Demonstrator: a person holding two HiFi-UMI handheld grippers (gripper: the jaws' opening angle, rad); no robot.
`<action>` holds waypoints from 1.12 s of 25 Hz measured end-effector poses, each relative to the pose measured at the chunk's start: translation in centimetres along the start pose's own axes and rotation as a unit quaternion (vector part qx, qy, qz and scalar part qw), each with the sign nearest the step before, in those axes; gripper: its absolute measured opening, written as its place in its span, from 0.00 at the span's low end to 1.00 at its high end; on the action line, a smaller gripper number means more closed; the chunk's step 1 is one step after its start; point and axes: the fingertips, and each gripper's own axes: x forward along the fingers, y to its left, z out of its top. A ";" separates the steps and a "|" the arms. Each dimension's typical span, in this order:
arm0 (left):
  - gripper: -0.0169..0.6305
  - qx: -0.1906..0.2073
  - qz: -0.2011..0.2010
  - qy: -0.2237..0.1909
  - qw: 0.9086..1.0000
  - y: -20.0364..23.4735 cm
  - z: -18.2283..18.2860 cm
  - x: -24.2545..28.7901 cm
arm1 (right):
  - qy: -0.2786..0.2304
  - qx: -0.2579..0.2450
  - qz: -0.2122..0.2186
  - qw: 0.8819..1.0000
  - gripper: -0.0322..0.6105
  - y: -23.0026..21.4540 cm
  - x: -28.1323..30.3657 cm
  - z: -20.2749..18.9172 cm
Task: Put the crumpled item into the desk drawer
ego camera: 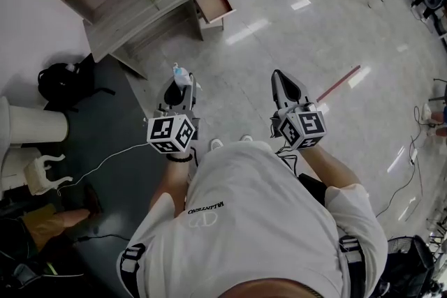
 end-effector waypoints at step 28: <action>0.18 -0.002 0.034 0.017 0.999 -2.9 -3.0 3.7 | 0.010 0.020 0.024 0.999 0.05 -6.2 0.4 -0.9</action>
